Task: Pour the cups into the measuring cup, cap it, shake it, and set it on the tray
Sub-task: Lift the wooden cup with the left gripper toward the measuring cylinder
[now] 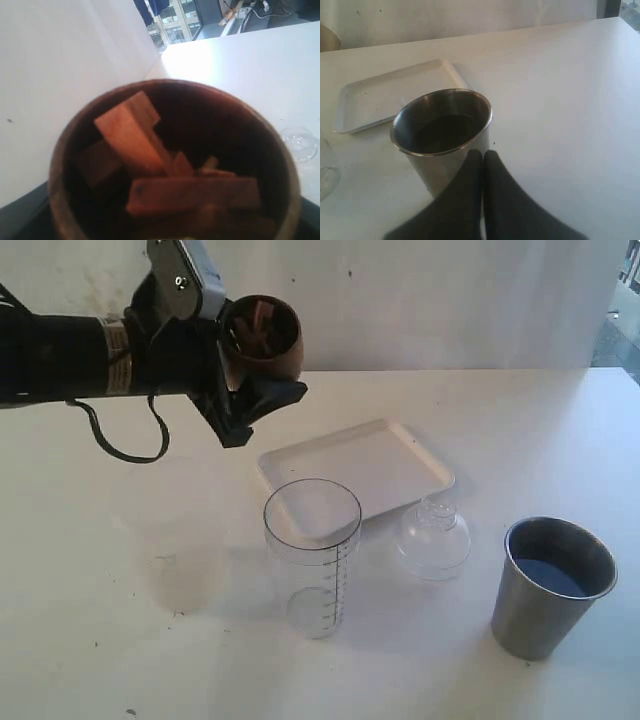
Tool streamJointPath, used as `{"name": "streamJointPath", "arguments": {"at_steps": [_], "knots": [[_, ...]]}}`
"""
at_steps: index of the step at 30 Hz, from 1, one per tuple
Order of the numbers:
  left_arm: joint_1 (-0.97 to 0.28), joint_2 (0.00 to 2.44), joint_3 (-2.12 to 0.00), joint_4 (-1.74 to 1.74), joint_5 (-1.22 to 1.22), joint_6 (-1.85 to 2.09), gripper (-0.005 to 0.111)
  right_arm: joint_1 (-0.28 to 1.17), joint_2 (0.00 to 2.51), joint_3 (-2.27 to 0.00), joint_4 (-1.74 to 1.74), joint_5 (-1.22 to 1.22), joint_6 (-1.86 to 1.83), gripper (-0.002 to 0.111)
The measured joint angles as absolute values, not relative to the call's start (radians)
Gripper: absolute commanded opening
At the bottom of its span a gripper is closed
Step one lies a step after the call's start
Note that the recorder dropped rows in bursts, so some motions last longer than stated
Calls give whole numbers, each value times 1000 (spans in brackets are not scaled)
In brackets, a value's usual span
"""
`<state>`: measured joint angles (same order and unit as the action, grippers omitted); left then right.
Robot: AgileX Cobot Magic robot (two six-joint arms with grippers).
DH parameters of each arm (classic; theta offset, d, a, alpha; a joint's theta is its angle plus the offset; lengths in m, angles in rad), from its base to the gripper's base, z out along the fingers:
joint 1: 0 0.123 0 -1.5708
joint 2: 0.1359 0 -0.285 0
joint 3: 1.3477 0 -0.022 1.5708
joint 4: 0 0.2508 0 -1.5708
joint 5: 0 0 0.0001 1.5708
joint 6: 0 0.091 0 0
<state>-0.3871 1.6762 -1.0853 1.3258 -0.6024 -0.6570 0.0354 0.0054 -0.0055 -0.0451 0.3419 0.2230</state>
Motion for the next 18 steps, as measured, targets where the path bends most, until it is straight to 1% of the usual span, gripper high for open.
{"name": "streamJointPath", "arguments": {"at_steps": [6,11,18], "knots": [[-387,1676,-1085,1382,-672,-700,0,35,5,-6,-45,342,223,0],[-389,1676,-1085,1426,-726,-868,0,35,5,-6,-45,342,223,0],[-389,1676,-1085,1668,-741,-1114,0,35,5,-6,-45,342,223,0]]}}
